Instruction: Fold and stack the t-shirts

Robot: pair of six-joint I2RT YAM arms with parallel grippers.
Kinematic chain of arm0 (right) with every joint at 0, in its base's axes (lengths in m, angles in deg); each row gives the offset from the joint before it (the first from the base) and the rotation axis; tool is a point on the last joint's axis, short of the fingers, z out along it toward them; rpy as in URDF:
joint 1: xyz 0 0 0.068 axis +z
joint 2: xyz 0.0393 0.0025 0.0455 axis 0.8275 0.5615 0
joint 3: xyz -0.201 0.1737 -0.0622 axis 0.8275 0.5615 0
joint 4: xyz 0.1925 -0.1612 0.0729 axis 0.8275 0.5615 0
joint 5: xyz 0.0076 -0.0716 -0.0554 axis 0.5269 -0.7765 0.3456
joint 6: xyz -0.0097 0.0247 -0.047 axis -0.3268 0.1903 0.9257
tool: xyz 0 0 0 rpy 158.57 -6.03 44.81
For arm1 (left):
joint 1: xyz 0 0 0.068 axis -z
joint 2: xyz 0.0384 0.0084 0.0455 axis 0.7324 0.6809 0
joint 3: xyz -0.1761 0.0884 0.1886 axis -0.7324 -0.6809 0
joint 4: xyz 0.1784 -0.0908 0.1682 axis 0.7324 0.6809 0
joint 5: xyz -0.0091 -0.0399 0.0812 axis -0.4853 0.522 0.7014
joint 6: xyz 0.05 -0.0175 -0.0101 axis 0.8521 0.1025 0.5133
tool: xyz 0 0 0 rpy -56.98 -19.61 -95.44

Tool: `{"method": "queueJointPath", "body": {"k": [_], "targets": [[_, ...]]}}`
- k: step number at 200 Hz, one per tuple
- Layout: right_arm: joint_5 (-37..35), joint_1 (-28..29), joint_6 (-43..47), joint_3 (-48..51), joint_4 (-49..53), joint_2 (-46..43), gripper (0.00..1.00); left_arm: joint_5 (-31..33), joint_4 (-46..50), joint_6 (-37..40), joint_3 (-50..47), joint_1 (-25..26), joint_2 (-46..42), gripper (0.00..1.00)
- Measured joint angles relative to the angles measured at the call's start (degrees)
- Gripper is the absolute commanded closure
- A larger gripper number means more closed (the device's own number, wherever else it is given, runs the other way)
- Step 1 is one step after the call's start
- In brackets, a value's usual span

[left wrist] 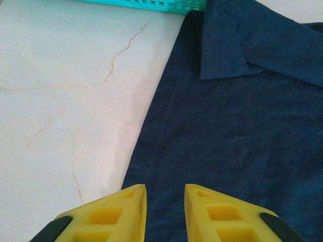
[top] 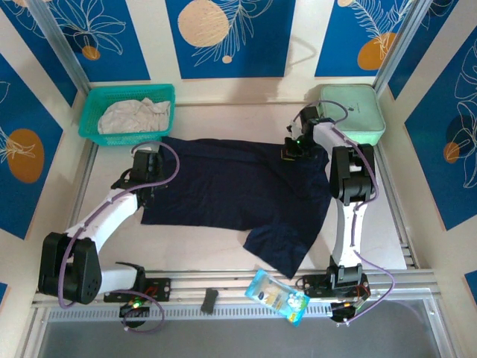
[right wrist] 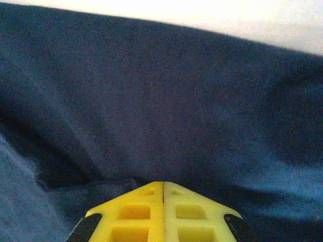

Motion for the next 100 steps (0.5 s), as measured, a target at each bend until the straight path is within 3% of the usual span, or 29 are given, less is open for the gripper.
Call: {"method": "queueJointPath", "body": {"k": [43,100], "targets": [[-0.52,2.56,-3.65,3.87,0.42,-7.58,1.00,0.00,-0.02,-0.15,0.00,0.00,0.00,0.73],[-3.58,11.04,-9.64,8.17,0.39,-14.97,1.00,-0.24,-0.44,-0.15,-0.50,0.00,0.02,0.74]]}}
